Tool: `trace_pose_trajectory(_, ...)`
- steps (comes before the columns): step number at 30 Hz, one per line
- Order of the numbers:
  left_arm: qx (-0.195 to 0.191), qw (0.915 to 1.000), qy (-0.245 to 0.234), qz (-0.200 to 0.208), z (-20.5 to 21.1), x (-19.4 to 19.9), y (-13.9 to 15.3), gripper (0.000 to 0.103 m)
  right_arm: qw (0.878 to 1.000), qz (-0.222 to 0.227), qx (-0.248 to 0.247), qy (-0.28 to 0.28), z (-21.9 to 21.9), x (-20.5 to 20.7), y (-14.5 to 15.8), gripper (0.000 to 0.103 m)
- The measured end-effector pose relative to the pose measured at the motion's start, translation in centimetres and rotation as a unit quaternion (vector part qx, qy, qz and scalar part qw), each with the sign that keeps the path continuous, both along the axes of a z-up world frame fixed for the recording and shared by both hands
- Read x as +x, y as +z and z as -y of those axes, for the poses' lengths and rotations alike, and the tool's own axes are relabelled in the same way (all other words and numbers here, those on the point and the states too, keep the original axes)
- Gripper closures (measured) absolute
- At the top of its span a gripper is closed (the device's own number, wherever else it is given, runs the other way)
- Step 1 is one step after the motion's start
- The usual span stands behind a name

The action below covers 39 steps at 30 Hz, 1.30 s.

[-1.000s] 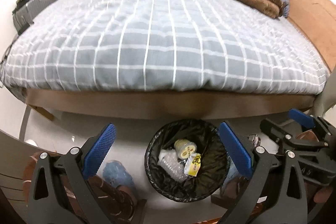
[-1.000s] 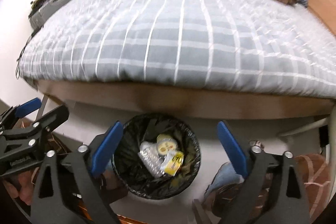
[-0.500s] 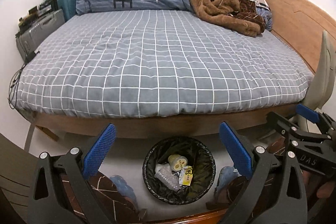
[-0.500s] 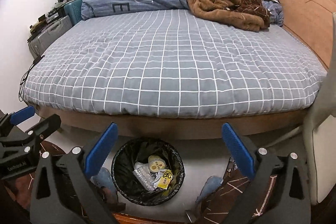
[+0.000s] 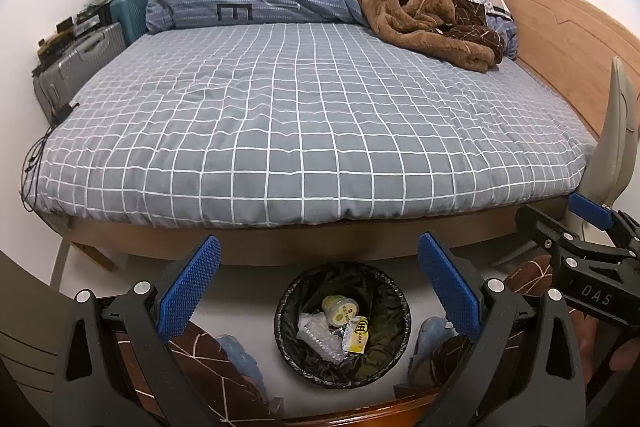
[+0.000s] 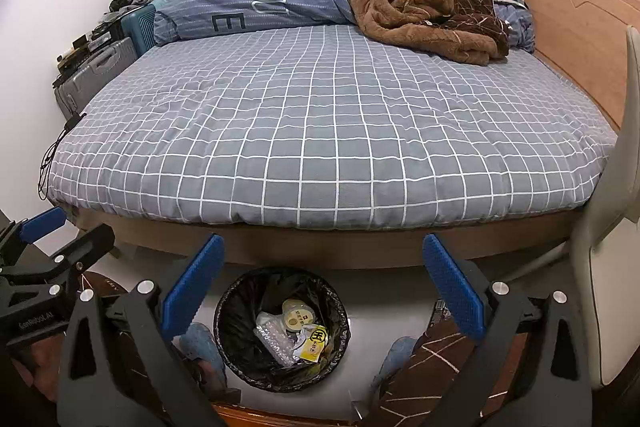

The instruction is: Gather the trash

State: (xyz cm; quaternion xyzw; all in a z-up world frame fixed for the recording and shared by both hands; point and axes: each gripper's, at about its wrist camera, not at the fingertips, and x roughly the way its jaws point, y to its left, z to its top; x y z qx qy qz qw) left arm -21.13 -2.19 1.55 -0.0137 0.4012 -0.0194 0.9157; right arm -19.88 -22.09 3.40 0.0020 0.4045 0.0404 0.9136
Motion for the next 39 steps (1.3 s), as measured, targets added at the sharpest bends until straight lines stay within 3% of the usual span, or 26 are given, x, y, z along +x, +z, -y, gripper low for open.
trace_pose_trajectory(39, 0.023, 0.9994, 0.024, -0.008, -0.61, 0.32, -0.26, 0.006, 1.0, -0.002, -0.001, -0.002, 0.05, 0.12, -0.17, 0.008)
